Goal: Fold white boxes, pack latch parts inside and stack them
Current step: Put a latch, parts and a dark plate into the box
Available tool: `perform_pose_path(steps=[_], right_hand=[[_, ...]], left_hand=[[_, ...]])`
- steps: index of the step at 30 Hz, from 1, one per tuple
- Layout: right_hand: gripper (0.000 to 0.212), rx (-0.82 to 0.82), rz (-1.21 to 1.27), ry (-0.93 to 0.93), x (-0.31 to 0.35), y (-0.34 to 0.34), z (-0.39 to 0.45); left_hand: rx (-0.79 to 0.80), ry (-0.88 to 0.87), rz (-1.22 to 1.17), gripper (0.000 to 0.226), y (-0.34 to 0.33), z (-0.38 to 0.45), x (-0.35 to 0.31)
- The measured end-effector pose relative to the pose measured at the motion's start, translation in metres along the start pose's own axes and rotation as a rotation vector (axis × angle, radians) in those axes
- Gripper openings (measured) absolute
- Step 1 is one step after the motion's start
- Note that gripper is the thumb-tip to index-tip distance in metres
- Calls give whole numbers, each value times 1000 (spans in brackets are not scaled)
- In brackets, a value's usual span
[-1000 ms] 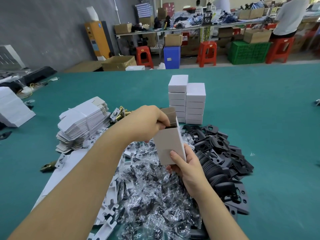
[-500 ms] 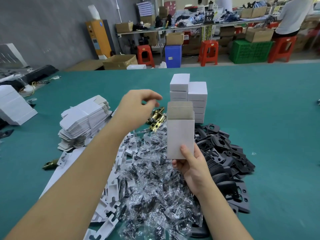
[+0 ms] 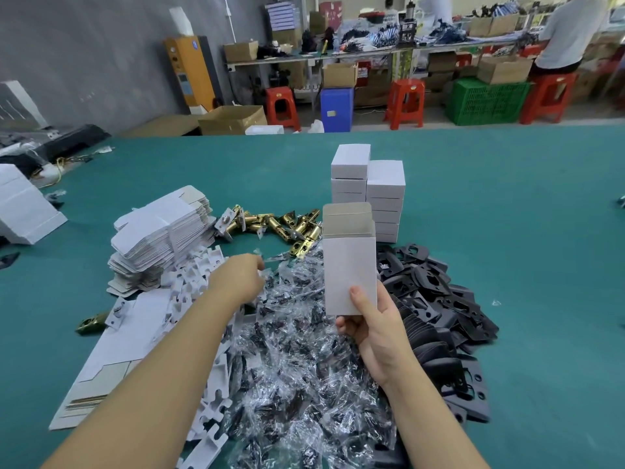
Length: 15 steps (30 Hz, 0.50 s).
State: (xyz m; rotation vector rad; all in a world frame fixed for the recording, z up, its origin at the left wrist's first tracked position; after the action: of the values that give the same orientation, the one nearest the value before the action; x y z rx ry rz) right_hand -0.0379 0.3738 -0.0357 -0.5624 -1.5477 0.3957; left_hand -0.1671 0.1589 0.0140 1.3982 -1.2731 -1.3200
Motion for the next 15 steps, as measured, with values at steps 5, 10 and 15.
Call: perform_pose_path(steps=[5, 10, 15], right_hand=[[35, 19, -27, 1, 0, -1, -1], [38, 28, -33, 4, 0, -1, 0], [42, 28, -43, 0, -1, 0, 0]], left_hand=[[-62, 33, -38, 36, -6, 6, 5], [-85, 59, -48, 37, -7, 8, 7], [-124, 71, -42, 30, 0, 3, 11]])
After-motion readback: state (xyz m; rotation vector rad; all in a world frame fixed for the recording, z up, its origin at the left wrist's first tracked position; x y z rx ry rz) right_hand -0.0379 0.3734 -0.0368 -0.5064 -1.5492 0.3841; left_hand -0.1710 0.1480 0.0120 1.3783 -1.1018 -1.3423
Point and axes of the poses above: each hand's wrist, its own z-axis towards the middle knuckle, its own y-axis out of the back of the hand, x = y × z, the point moved 2 cm from there along z, towards the middle knuckle, and after that the axes turned 2 degrees about -z, right-handed, at the moved point
